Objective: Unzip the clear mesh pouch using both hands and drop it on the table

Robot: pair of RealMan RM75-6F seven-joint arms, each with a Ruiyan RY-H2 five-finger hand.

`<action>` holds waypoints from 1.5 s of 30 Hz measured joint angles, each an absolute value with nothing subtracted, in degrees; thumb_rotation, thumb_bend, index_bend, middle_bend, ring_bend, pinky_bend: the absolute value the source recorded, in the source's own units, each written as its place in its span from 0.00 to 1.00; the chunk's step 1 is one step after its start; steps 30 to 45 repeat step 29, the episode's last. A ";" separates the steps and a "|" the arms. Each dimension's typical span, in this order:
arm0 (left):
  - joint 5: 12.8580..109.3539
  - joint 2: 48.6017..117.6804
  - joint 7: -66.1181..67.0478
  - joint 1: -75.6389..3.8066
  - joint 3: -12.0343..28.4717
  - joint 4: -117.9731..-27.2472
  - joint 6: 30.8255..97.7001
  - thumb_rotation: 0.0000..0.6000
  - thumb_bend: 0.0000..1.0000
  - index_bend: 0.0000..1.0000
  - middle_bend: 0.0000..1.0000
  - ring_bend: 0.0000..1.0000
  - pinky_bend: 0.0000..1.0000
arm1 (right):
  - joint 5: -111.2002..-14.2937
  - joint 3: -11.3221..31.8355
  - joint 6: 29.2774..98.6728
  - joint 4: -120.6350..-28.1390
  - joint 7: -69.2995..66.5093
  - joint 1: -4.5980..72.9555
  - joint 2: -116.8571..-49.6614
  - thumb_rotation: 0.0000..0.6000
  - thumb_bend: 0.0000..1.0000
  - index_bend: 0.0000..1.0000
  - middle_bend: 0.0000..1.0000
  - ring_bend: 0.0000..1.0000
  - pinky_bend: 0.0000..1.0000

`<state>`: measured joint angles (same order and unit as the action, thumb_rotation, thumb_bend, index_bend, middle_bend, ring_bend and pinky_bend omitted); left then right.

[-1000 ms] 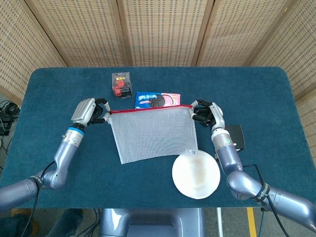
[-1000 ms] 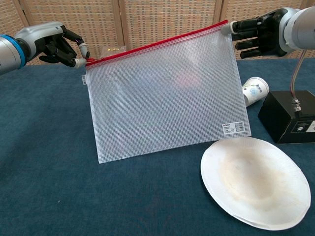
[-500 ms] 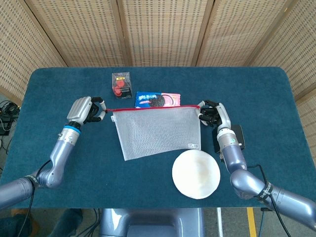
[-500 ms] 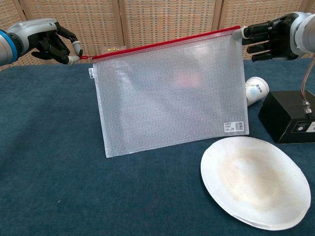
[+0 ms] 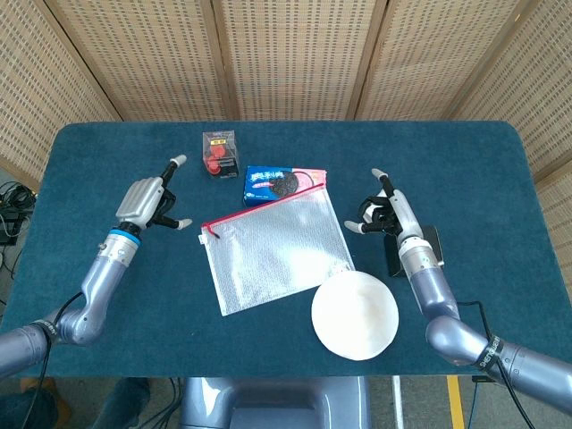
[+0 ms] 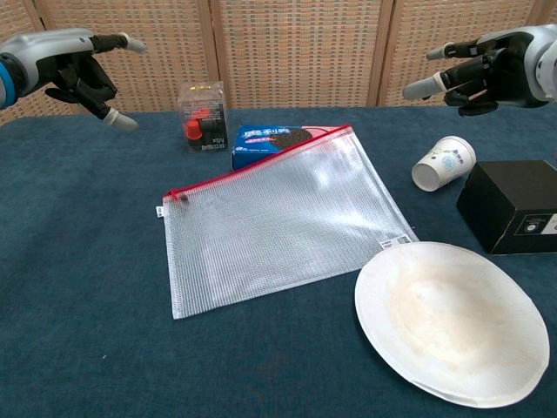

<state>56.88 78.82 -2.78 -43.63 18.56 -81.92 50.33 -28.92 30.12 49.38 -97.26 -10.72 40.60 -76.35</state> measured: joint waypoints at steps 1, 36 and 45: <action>57.49 78.21 -2.53 -43.16 18.41 -82.54 51.43 1.00 0.00 0.00 0.92 0.96 1.00 | -30.15 29.72 49.78 -97.59 -10.46 40.25 -76.01 1.00 0.00 0.00 0.67 0.82 1.00; 81.61 67.52 18.15 -10.89 -2.53 -102.48 95.12 1.00 0.00 0.00 0.00 0.00 0.00 | -91.80 0.63 94.77 -87.74 4.52 9.77 -66.95 1.00 0.00 0.04 0.00 0.00 0.00; 81.61 67.52 18.15 -10.89 -2.53 -102.48 95.12 1.00 0.00 0.00 0.00 0.00 0.00 | -91.80 0.63 94.77 -87.74 4.52 9.77 -66.95 1.00 0.00 0.04 0.00 0.00 0.00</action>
